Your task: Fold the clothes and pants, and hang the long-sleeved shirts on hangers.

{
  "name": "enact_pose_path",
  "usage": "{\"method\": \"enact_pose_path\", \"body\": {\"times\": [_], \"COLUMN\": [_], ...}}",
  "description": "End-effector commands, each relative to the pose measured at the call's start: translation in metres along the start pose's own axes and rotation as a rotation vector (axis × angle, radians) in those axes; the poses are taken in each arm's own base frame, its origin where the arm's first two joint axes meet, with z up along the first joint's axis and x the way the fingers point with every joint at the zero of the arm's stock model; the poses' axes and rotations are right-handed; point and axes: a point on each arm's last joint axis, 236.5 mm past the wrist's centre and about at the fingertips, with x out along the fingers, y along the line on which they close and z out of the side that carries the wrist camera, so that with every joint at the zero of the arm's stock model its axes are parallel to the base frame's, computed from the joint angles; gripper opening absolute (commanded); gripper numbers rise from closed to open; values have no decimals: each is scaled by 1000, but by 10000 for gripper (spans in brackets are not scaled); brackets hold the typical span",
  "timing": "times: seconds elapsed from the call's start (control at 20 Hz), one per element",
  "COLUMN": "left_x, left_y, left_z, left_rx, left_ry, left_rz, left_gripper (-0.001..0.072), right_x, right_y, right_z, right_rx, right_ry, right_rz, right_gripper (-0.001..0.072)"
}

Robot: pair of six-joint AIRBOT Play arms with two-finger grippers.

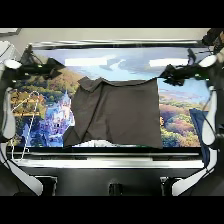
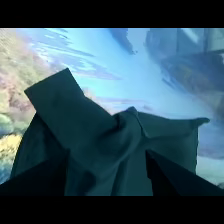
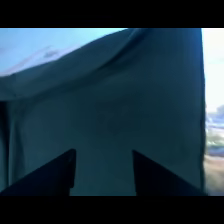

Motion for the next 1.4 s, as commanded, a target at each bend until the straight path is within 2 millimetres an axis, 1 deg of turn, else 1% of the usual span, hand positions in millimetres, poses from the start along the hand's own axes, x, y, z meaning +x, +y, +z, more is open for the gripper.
{"method": "enact_pose_path", "body": {"times": [0.0,0.05,0.1,0.15,0.2,0.3,0.4,0.45,0.55,0.6,0.7,0.8,0.9,1.0,1.15,1.25,1.35], "left_x": [-75,-95,-111,-124,-136,-156,-168,-171,-170,-166,-160,-157,-155,-154,-154,-154,-154], "left_y": [9,20,28,31,37,48,62,69,78,81,87,91,92,93,93,93,93], "left_z": [-47,-65,-70,-72,-75,-88,-110,-125,-154,-166,-183,-192,-197,-200,-201,-201,-201], "left_rx": [66,61,3,-33,-63,-142,-208,-253,-302,-311,-333,-327,-315,-306,-283,-276,-272], "left_ry": [226,296,299,279,253,208,189,189,213,222,240,259,270,276,279,279,279], "left_rz": [56,108,134,132,139,132,132,136,136,135,135,129,125,122,118,117,116], "left_gripper": [545,545,545,545,544,544,544,544,544,544,544,544,544,543,543,543,543], "right_x": [-73,-91,-104,-110,-110,-99,-80,-70,-53,-45,-35,-29,-28,-27,-24,-20,-17], "right_y": [-20,-24,-35,-47,-60,-80,-94,-100,-107,-110,-116,-121,-130,-138,-144,-140,-133], "right_z": [-40,-44,-53,-69,-92,-156,-225,-254,-303,-324,-350,-357,-356,-353,-345,-336,-327], "right_rx": [-94,-87,-74,-35,26,151,221,237,261,276,289,281,266,254,250,265,274], "right_ry": [135,123,114,127,160,255,327,356,398,417,445,440,428,412,371,334,297], "right_rz": [-13,-2,-10,-12,-9,15,22,12,10,10,11,1,-34,-63,-82,-66,-31], "right_gripper": [432,432,432,432,432,433,433,433,433,433,433,434,434,434,434,434,434]}}
